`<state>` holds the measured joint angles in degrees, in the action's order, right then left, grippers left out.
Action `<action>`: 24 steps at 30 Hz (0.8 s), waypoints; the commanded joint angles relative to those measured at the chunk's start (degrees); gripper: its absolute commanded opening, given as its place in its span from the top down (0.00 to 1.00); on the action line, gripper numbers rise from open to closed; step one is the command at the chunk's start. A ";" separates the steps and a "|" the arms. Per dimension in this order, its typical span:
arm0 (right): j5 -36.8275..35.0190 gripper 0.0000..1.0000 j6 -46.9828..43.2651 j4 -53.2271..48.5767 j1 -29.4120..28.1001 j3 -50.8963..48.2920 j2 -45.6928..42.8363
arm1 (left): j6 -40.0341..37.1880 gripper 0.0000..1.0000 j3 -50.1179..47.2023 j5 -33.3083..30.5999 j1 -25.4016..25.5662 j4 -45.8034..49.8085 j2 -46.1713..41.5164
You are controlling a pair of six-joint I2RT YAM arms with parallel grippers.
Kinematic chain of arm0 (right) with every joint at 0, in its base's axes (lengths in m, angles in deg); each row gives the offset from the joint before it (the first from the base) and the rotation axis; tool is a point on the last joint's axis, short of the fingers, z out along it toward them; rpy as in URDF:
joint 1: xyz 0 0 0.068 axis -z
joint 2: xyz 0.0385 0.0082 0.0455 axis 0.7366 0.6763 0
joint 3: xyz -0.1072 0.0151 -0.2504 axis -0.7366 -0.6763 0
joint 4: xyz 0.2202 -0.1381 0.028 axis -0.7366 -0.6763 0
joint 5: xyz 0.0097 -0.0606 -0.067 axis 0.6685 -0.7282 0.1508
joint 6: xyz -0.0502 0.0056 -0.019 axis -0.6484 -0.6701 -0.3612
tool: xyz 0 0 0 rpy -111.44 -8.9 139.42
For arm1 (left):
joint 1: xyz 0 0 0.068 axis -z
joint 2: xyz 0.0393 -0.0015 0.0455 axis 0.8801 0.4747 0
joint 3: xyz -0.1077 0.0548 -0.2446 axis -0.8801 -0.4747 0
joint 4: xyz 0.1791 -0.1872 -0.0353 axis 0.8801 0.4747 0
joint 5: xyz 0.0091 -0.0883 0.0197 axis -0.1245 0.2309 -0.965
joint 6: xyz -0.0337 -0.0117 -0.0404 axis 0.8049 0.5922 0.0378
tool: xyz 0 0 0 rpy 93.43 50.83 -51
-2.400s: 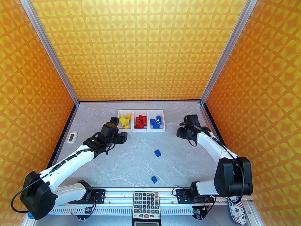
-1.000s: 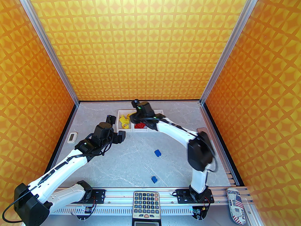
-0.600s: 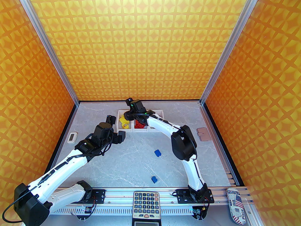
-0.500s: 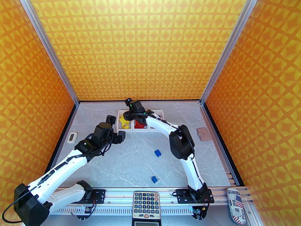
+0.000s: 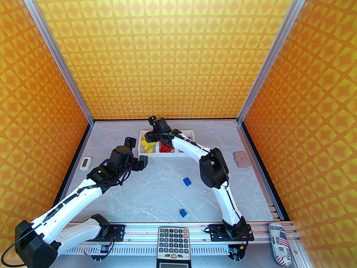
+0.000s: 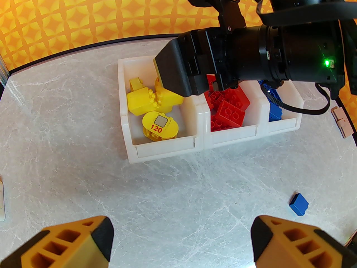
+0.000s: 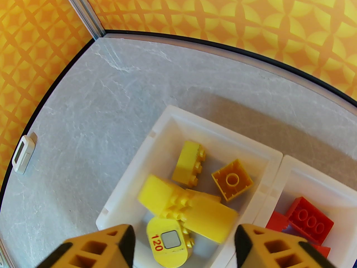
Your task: Sort the legos into containers by color
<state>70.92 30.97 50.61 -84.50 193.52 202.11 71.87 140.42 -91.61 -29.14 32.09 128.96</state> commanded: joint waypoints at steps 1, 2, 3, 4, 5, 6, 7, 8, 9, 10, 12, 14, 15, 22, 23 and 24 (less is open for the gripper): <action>-1.69 0.35 -0.80 -2.10 0.10 1.42 -1.88 | -0.57 0.14 -0.49 0.76 -0.43 0.80 -1.28; -1.78 0.35 -0.95 -2.02 0.14 0.71 -2.77 | -0.56 0.14 -0.47 0.82 -0.47 0.83 -1.22; -1.75 0.35 -1.15 -1.81 0.14 -0.35 -3.93 | -0.55 0.14 -0.45 0.79 -0.49 0.76 -1.24; -1.66 0.35 -1.35 -1.48 0.14 -1.63 -5.15 | -0.55 0.14 -0.46 0.80 -0.44 0.79 -1.29; -1.56 0.35 -1.65 -1.08 0.14 -3.27 -6.73 | -0.60 0.14 -0.46 0.83 -0.49 0.89 -1.16; -1.56 0.35 -2.07 -0.78 0.14 -5.00 -8.77 | -0.55 0.14 -0.40 0.79 -0.48 0.90 -1.17; -1.71 0.35 -2.54 -0.66 0.14 -6.36 -10.43 | -0.55 0.14 -0.41 0.83 -0.52 1.00 -1.15; -1.74 0.35 -2.93 -0.57 0.14 -8.19 -12.36 | -0.47 0.14 -0.32 0.84 -0.43 1.01 -1.20; -1.82 0.35 -3.46 -0.62 0.14 -9.84 -14.04 | -0.32 0.14 -0.31 0.79 -0.43 1.09 -1.20; -1.99 0.35 -3.83 -0.56 0.14 -11.85 -16.18 | -0.21 0.14 -0.24 0.79 -0.50 1.06 -1.20; -2.48 0.35 -4.38 -0.74 0.14 -15.48 -20.22 | 0.16 0.14 -0.31 0.77 -0.46 1.03 -1.18; -3.20 0.35 -4.73 -0.81 0.14 -20.18 -24.49 | 0.81 0.13 -0.78 0.84 -0.43 0.39 -1.26; -3.43 0.35 -4.78 -0.85 0.14 -21.92 -26.40 | 1.15 0.14 -1.08 0.81 -0.43 0.05 -1.20; -5.81 0.35 -4.87 0.04 0.14 -36.55 -39.48 | 3.80 0.13 -1.95 1.19 0.91 -1.33 1.52; -6.18 0.35 -4.90 0.12 0.14 -38.45 -41.03 | 3.98 0.13 -1.82 1.17 1.46 -1.21 1.87; -6.49 0.35 -4.85 0.34 0.14 -40.05 -42.28 | 4.22 0.13 -1.77 1.14 1.88 -1.13 1.87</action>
<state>66.79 26.93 50.81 -84.50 157.65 162.20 74.47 139.09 -91.58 -28.47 31.66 130.25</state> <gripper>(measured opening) 0.650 0.872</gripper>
